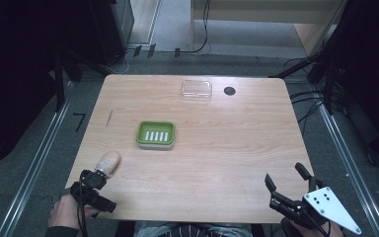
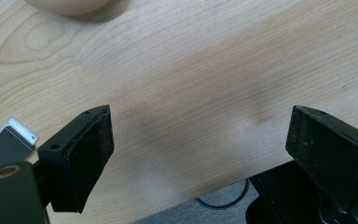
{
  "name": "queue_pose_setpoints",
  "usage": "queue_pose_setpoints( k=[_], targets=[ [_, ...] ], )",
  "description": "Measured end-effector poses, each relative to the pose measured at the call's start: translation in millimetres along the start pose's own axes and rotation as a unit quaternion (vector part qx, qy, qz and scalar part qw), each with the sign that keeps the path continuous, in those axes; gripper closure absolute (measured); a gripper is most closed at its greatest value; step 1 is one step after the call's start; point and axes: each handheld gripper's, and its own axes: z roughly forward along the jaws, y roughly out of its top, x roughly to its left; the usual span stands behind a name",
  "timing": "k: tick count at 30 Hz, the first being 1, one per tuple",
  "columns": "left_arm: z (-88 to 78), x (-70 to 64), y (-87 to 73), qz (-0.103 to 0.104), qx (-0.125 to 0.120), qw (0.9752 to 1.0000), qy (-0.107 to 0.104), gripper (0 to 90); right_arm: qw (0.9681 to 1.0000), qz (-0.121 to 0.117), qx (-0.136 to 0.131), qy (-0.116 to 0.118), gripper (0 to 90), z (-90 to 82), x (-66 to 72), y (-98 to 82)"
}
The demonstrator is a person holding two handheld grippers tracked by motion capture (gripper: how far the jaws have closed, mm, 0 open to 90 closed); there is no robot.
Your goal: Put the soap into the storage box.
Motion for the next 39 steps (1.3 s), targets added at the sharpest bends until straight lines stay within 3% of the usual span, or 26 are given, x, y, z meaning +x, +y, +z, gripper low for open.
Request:
queue_pose_setpoints(
  k=[17,39],
  targets=[
    [-1.5,-1.0,4.6,0.008,-0.006,0.9999,-0.005,7.0,1.0,0.001,0.0,-0.001,13.3,0.7,-1.2,-0.7],
    [-9.5,11.6,24.0,0.012,-0.022,0.9997,-0.006,1.9,1.0,-0.002,0.003,0.003,13.2,3.6,1.3,0.7]
  ],
)
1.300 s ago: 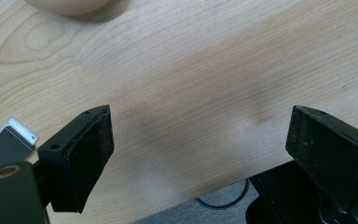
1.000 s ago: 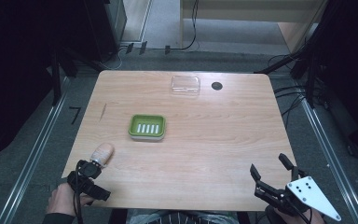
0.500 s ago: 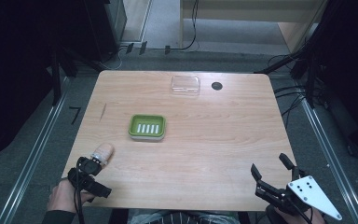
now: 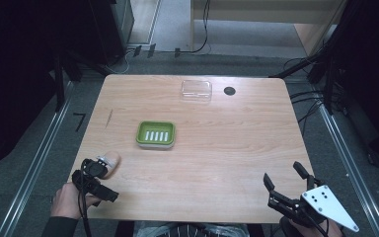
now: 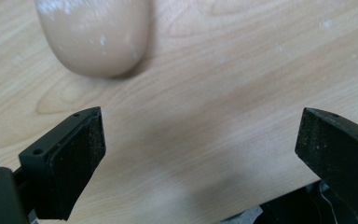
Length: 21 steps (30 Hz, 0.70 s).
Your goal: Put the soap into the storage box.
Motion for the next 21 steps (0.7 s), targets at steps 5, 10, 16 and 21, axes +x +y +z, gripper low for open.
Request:
queue_pose_setpoints(
  k=[5,10,16,21],
  targets=[
    [-1.7,3.0,5.5,-0.003,-0.005,1.0,-0.002,1.2,1.0,0.004,0.0,0.0,13.2,-0.1,-1.2,-0.6],
    [-3.2,8.1,8.4,-0.002,-0.011,0.9999,-0.008,0.6,1.0,0.003,0.0,-0.001,13.2,-0.5,-1.1,-0.5],
    [-3.4,11.2,10.6,-0.002,-0.016,0.9998,-0.01,0.5,1.0,0.003,0.0,-0.001,13.2,-0.4,-0.3,-0.3],
    [-2.1,18.8,15.9,-0.006,-0.018,0.9998,-0.012,0.4,1.0,0.002,0.0,-0.001,13.2,-0.7,-0.1,-0.2]
  ],
)
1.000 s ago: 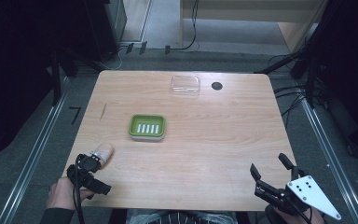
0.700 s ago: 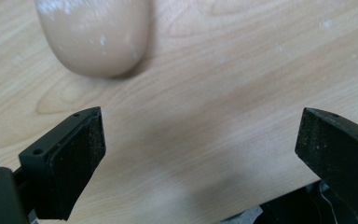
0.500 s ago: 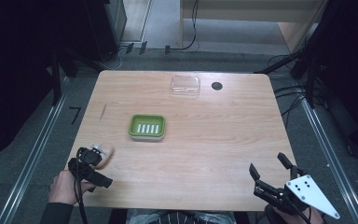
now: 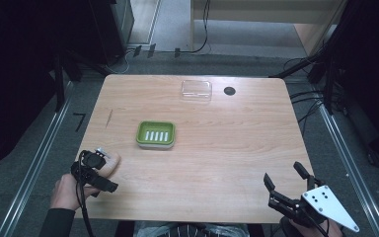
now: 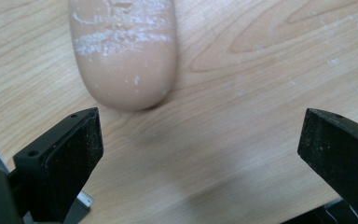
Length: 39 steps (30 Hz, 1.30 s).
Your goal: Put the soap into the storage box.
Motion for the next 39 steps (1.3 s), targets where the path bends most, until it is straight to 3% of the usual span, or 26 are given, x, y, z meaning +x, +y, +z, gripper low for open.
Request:
queue_pose_setpoints(
  k=[22,29,36,39],
  targets=[
    [10.2,24.1,27.1,-0.003,0.0,1.0,-0.002,0.0,1.0,-0.002,0.0,0.0,13.2,-0.4,0.2,-0.1],
    [17.6,29.3,38.8,-0.012,0.001,0.9999,-0.008,0.0,1.0,-0.003,0.001,-0.001,13.2,0.2,0.1,-0.1],
    [26.7,35.9,48.8,0.004,0.016,0.9998,-0.007,0.0,1.0,-0.002,0.002,-0.001,13.2,0.4,0.1,-0.2],
    [29.1,37.5,50.0,0.001,0.017,0.9998,-0.005,0.0,1.0,-0.002,-0.001,-0.001,13.3,-0.3,-0.3,-0.2]
  ],
)
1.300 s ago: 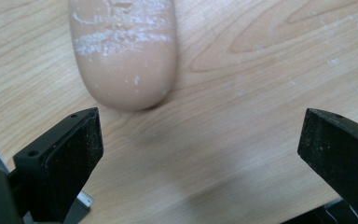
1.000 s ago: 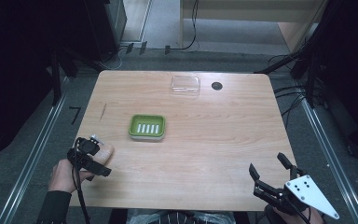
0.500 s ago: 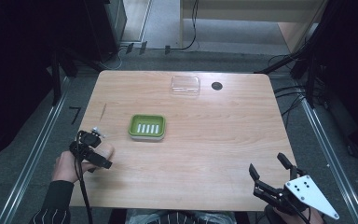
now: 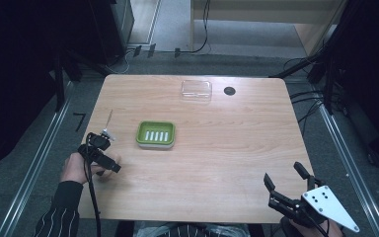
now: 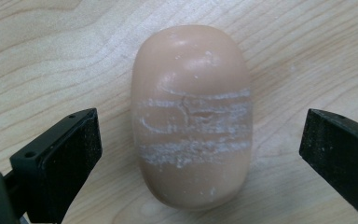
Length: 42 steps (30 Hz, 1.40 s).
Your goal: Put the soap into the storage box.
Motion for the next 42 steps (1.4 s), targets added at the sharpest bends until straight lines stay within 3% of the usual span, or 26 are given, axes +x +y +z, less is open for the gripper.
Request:
queue_pose_setpoints(
  k=[6,11,28,31,42],
  targets=[
    [0.9,2.8,1.5,0.0,0.003,1.0,-0.003,1.6,1.0,-0.001,0.001,0.0,13.2,0.7,0.1,0.0],
    [1.6,3.2,2.7,0.0,0.0,1.0,-0.003,12.8,1.0,-0.001,0.0,0.001,13.2,-0.1,0.5,0.2],
    [10.8,5.0,1.5,0.0,0.008,1.0,0.006,25.7,1.0,-0.001,0.002,0.001,13.2,1.0,0.3,0.2],
    [9.4,2.0,1.5,0.002,0.005,1.0,0.007,32.1,1.0,0.0,0.001,0.001,13.2,0.1,0.6,0.3],
    [9.1,1.2,0.0,0.006,-0.001,1.0,0.008,33.3,1.0,-0.001,0.002,0.001,13.2,0.4,0.4,0.1]
  ],
)
